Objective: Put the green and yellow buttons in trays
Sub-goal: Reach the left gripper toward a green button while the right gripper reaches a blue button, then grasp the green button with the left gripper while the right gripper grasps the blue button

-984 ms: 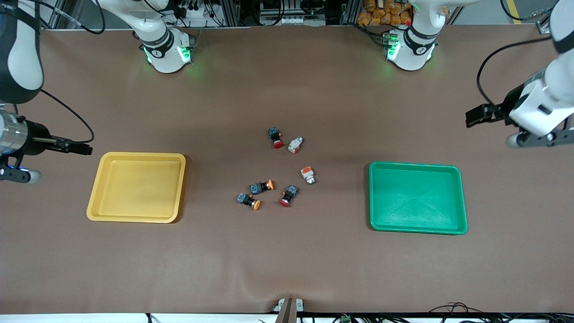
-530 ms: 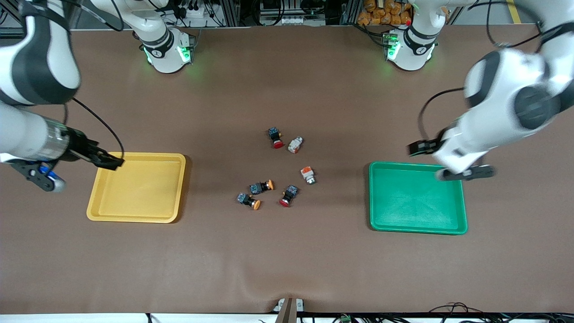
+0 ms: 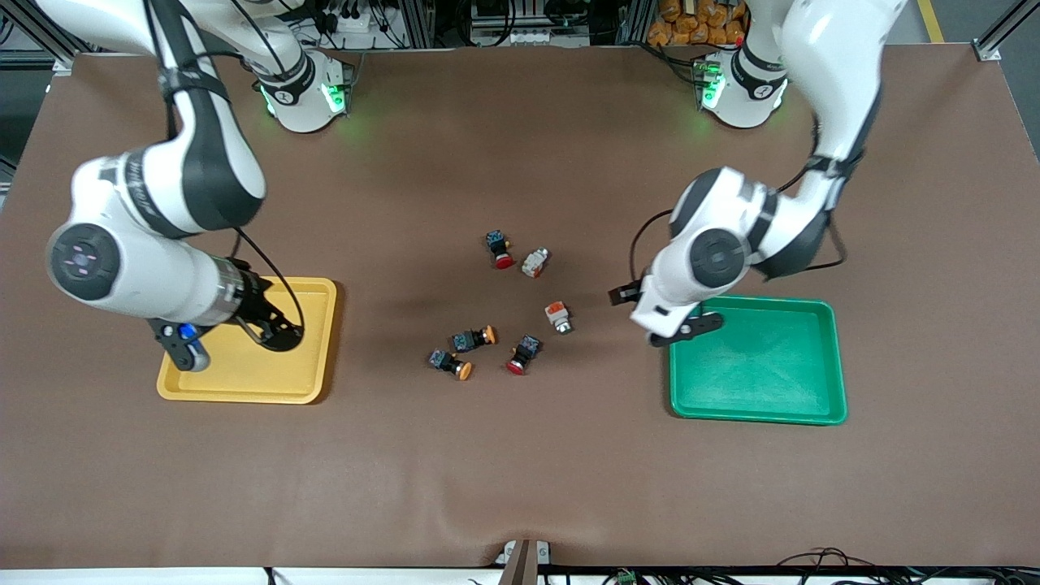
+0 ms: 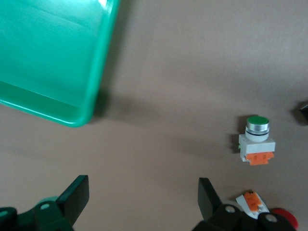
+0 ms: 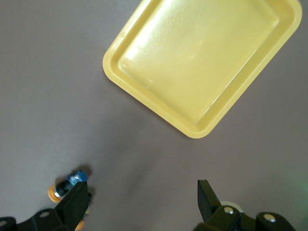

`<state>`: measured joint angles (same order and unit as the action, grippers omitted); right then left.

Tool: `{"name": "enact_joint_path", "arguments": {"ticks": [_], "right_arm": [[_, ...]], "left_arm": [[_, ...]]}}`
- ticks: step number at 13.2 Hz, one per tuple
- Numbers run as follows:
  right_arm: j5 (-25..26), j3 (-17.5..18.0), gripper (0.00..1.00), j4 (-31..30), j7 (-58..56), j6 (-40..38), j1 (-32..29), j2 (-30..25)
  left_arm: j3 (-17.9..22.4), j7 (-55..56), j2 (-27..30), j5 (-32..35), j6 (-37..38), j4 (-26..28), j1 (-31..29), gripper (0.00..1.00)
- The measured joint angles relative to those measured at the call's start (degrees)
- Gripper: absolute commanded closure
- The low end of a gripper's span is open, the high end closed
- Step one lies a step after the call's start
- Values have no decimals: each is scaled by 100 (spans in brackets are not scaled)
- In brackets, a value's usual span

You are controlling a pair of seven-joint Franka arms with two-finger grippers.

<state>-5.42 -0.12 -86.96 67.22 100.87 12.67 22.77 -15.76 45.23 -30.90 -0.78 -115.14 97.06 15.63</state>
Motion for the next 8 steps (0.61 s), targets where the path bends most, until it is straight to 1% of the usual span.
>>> {"name": "enact_joint_path", "arguments": {"ticks": [2, 6, 8], "right_arm": [[0, 0, 0, 0, 299, 199, 39, 142], [-9, 4, 0, -1, 997, 704, 143, 400], [-11, 9, 0, -3, 1627, 1098, 410, 629]], "left_arm": [[2, 10, -322, 0, -17, -269, 50, 0], [6, 46, -669, -62, -44, -745, 135, 0], [7, 409, -895, -78, -458, -879, 348, 0]]}}
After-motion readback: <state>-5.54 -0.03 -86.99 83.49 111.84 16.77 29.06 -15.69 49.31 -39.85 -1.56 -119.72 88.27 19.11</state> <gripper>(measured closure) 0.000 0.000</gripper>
